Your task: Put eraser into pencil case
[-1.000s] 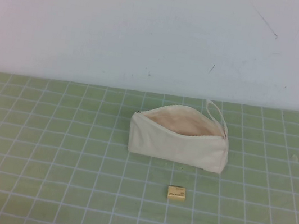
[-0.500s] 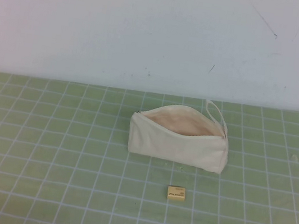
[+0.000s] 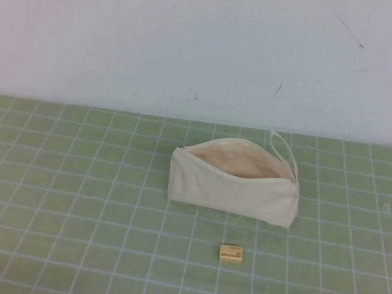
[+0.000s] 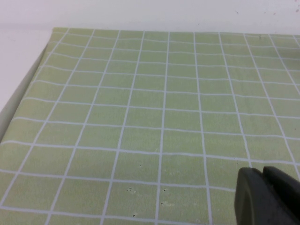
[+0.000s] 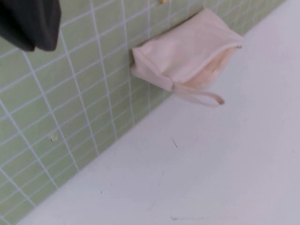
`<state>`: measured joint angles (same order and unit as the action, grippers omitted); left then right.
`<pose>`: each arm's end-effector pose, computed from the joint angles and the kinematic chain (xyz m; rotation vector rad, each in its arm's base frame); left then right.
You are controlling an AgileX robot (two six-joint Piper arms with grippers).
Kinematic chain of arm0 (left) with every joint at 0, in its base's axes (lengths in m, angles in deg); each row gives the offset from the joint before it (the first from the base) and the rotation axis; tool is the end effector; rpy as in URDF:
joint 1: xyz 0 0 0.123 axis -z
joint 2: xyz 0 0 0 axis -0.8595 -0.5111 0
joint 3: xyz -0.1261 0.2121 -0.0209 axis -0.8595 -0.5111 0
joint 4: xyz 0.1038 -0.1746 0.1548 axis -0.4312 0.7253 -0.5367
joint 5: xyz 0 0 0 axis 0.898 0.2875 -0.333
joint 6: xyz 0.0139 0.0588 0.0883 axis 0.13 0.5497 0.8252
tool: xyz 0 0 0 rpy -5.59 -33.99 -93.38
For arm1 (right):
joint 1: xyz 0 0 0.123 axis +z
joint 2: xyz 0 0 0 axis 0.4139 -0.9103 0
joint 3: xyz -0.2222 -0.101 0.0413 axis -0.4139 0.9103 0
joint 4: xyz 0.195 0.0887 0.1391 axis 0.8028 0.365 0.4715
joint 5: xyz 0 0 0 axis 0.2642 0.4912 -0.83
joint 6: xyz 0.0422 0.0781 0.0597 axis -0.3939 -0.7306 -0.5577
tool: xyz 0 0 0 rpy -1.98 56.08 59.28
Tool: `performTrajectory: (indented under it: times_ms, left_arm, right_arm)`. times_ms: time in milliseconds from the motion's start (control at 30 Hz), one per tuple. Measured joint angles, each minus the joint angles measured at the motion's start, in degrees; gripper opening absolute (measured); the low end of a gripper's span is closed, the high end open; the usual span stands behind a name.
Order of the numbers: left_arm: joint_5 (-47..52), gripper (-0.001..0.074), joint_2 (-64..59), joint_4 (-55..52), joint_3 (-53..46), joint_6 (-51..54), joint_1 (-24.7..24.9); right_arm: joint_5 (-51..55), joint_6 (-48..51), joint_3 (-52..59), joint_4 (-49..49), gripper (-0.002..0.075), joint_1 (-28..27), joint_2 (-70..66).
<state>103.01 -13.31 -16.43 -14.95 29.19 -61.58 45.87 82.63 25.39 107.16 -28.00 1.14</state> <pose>0.1109 0.0004 0.1730 -0.0922 1.8209 -0.0700 0.1134 0.0082 0.1851 0.5710 1.6357 0.6205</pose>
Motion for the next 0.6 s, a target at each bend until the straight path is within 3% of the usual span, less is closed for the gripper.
performTrajectory:
  times_ms: [333, 467, 600]
  left_arm:
    - [0.00, -0.0002, 0.00, 0.00, 0.00, 0.00, 0.00]
    - [0.00, -0.0002, 0.00, 0.00, 0.00, 0.00, 0.00]
    - [0.00, -0.0002, 0.00, 0.05, 0.00, 0.00, 0.00]
  right_arm:
    - [-2.14, 5.65, 0.00, 8.34, -0.0001, 0.00, 0.00]
    - [-2.42, 19.03, -5.30, 8.23, -0.0001, 0.00, -0.45]
    - [7.11, 35.32, -15.52, 4.48, -0.0001, 0.00, -8.70]
